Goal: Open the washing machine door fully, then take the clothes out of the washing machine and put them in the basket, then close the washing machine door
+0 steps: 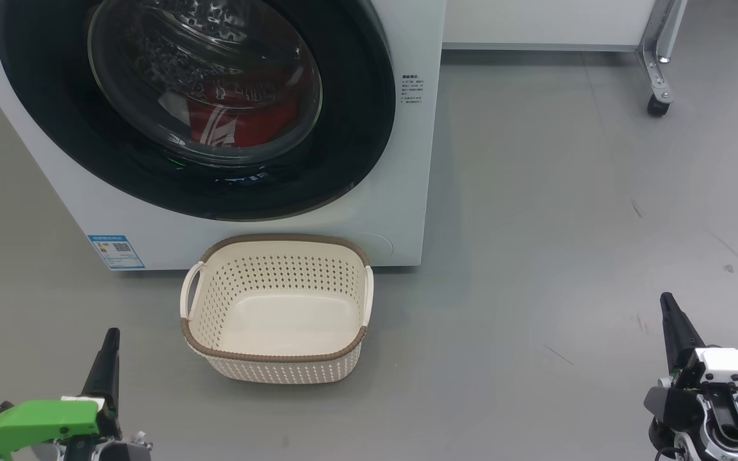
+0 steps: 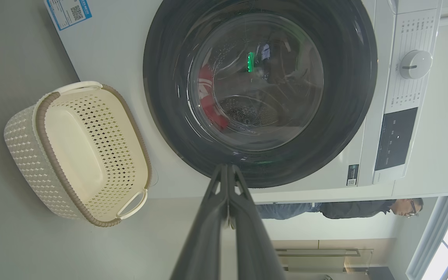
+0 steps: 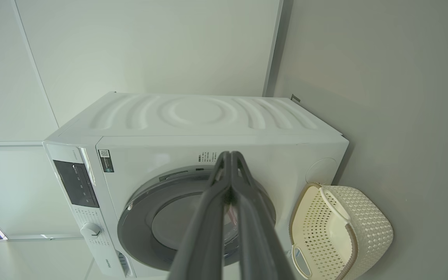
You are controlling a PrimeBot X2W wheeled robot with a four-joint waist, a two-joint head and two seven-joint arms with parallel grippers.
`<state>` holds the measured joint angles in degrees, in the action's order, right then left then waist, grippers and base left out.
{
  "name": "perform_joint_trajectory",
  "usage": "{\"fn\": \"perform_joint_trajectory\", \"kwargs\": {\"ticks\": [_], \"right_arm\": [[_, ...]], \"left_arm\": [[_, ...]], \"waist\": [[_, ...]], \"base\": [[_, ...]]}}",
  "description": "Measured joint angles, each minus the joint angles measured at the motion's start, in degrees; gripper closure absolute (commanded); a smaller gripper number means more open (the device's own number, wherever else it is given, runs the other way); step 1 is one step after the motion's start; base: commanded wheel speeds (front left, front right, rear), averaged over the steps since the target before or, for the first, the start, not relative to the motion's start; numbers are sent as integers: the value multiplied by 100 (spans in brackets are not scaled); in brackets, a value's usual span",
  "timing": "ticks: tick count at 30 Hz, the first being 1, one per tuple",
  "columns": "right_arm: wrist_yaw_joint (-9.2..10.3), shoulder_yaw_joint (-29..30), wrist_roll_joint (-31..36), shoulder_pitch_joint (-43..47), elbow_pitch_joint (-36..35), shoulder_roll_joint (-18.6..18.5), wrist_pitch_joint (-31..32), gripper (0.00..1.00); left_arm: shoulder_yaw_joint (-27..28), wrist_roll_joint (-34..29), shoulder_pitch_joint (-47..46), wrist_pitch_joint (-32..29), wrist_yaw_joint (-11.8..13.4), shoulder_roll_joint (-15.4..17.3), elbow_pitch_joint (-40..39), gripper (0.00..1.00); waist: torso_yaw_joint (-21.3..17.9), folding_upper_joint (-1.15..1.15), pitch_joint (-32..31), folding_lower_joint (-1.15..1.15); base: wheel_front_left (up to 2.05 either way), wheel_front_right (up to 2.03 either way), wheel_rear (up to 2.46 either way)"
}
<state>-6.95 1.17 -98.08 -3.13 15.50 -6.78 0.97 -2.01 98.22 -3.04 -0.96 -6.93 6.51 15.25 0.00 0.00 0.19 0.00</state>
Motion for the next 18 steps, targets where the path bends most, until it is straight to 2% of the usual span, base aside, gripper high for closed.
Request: {"fn": "perform_joint_trajectory", "kwargs": {"ticks": [18], "right_arm": [[0,19,33,0,-2,27,24,100]], "left_arm": [[11,-19,0,-5,0,-13,-1,100]], "waist": [[0,0,0,0]], "base": [[0,0,0]]}}
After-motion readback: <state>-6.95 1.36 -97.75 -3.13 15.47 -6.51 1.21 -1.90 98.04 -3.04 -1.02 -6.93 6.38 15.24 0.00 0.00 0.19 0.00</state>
